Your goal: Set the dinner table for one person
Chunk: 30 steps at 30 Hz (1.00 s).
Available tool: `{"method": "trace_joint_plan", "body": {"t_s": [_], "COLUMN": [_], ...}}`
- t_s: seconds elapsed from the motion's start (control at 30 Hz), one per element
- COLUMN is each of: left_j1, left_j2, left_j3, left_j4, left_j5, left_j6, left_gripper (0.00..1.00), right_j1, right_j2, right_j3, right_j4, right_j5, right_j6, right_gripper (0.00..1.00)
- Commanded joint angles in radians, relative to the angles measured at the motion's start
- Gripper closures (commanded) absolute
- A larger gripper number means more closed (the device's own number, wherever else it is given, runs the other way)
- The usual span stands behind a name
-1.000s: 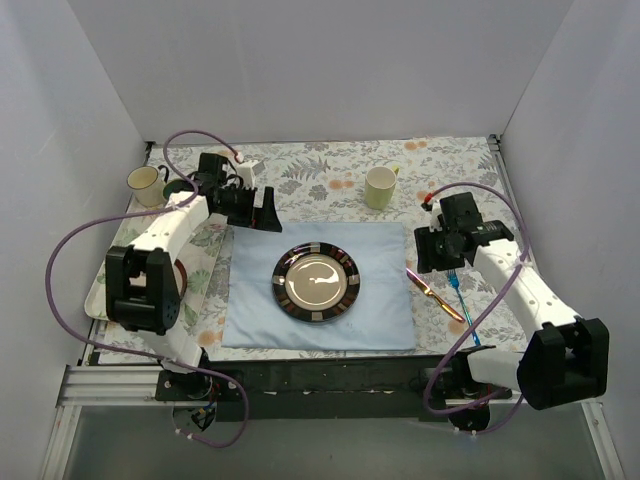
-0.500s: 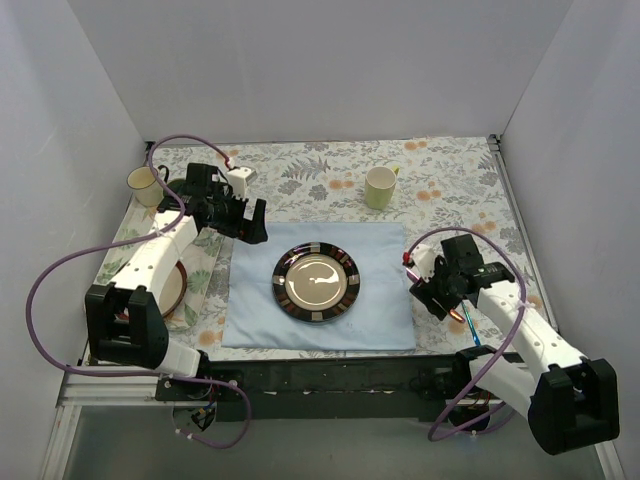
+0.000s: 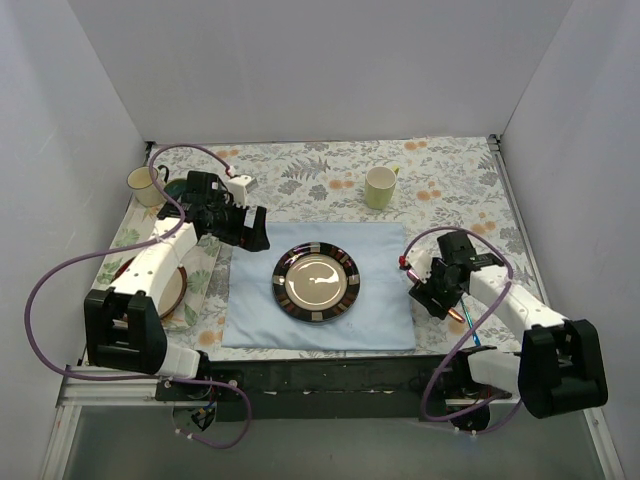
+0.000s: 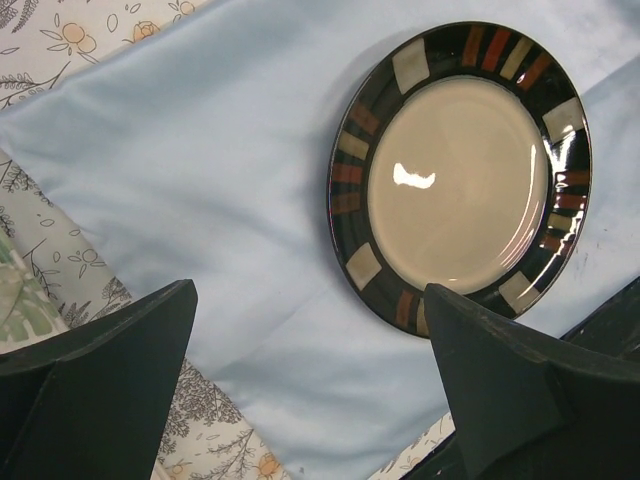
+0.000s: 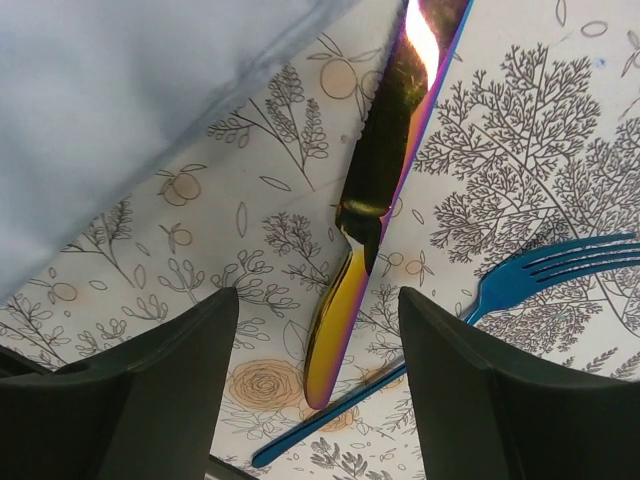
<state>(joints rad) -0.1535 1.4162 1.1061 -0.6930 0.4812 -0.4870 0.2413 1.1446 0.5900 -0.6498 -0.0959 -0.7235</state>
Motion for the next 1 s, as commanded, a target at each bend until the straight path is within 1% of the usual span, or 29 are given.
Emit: {"method": "trace_joint_plan", "body": {"t_s": [0.0,0.1,0.2,0.23,0.27,0.33,0.4,0.43,0.5,0.53,0.6,0.63,0.8,0.93,0.97], "left_j1": [0.000,0.000,0.002,0.000,0.000,0.000,0.000,0.000,0.000,0.000,0.002,0.002,0.003,0.003,0.003], "left_j2": [-0.060,-0.072,-0.076,-0.074,-0.072,-0.072,-0.071,-0.069,-0.065,-0.065,-0.066,-0.065,-0.063,-0.059,-0.059], "left_j3": [-0.012,-0.018,-0.023,-0.025,-0.023,-0.025,-0.029,-0.029,-0.029,-0.028,-0.029,-0.026,-0.025,-0.022,-0.020], "left_j4": [0.033,0.029,0.030,0.032,0.035,0.035,0.033,0.035,0.033,0.032,0.027,0.024,0.026,0.023,0.023], "left_j5": [0.020,0.025,0.031,0.028,0.025,0.011,0.011,0.014,0.014,0.014,0.025,0.033,0.030,0.027,0.027], "left_j6": [-0.010,-0.007,-0.004,-0.005,-0.005,-0.007,-0.005,-0.004,-0.005,-0.002,0.001,0.002,0.002,0.004,0.002], "left_gripper": [0.02,0.02,0.02,0.02,0.02,0.02,0.02,0.02,0.02,0.02,0.02,0.02,0.02,0.02,0.02], "right_j1": [-0.040,-0.060,-0.071,-0.069,-0.069,-0.069,-0.071,-0.069,-0.071,-0.071,-0.069,-0.069,-0.071,-0.071,-0.071], "right_j2": [0.113,0.147,0.178,0.184,0.187,0.175,0.170,0.170,0.155,0.149,0.129,0.123,0.060,0.035,0.032], "right_j3": [0.042,0.030,0.011,0.005,-0.002,0.005,0.014,0.013,0.008,0.005,-0.004,-0.005,0.011,0.045,0.051], "right_j4": [0.007,0.012,0.019,0.025,0.045,0.067,0.064,0.065,0.085,0.087,0.085,0.087,0.102,0.128,0.137], "right_j5": [0.021,0.053,0.015,0.009,0.005,0.019,0.057,0.077,0.068,0.052,0.051,0.065,0.091,0.188,0.188], "right_j6": [-0.045,-0.054,-0.062,-0.060,-0.056,-0.035,-0.036,-0.033,-0.027,-0.022,-0.024,-0.022,0.032,0.114,0.133], "right_gripper": [0.27,0.27,0.29,0.34,0.42,0.63,0.67,0.72,0.80,0.85,0.91,0.99,0.99,0.99,0.99]}}
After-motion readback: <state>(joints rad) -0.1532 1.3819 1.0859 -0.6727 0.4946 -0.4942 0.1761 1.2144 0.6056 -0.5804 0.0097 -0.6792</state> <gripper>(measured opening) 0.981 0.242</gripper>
